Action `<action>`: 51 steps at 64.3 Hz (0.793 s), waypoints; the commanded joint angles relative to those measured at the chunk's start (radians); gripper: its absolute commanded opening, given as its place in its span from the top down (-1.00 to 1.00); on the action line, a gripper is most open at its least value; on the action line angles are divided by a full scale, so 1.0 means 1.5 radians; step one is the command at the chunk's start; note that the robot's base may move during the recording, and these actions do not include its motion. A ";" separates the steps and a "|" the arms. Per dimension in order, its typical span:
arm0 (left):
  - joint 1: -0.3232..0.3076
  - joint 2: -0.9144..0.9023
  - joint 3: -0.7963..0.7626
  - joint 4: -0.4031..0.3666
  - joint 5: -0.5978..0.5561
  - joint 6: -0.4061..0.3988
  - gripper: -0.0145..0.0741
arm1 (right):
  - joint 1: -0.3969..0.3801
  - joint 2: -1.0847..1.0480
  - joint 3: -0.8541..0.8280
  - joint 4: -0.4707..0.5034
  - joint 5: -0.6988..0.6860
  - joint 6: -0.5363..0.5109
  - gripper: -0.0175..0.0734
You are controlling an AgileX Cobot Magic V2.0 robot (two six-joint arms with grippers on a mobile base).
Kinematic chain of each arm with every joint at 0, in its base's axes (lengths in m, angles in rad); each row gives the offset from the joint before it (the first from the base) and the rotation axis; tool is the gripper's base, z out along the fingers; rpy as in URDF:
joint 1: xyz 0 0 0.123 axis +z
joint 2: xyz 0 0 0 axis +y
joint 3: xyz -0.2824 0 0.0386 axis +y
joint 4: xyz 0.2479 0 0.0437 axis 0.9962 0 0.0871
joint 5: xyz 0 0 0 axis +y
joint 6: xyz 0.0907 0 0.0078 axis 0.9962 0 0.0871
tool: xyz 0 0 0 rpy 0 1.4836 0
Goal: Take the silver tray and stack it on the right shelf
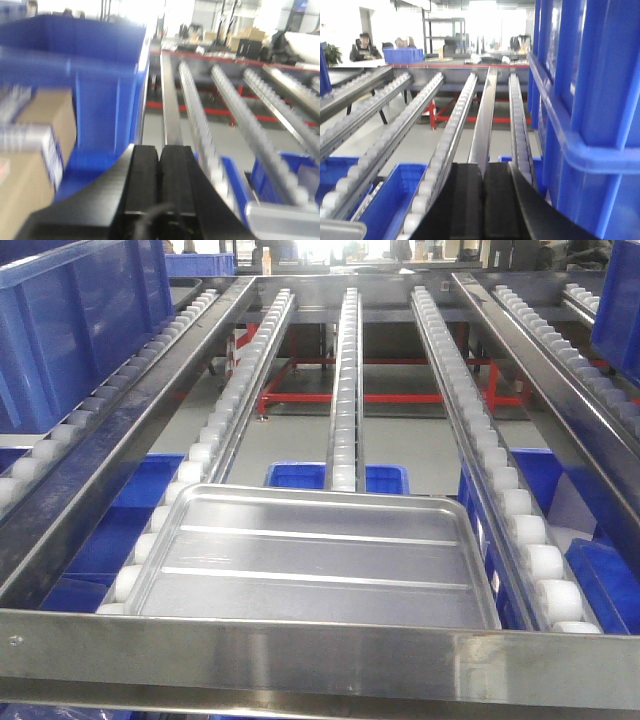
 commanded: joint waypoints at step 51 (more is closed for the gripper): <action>0.001 0.555 -0.481 -0.137 0.385 0.086 -0.08 | 0.071 0.273 -0.318 0.017 0.223 -0.005 -0.25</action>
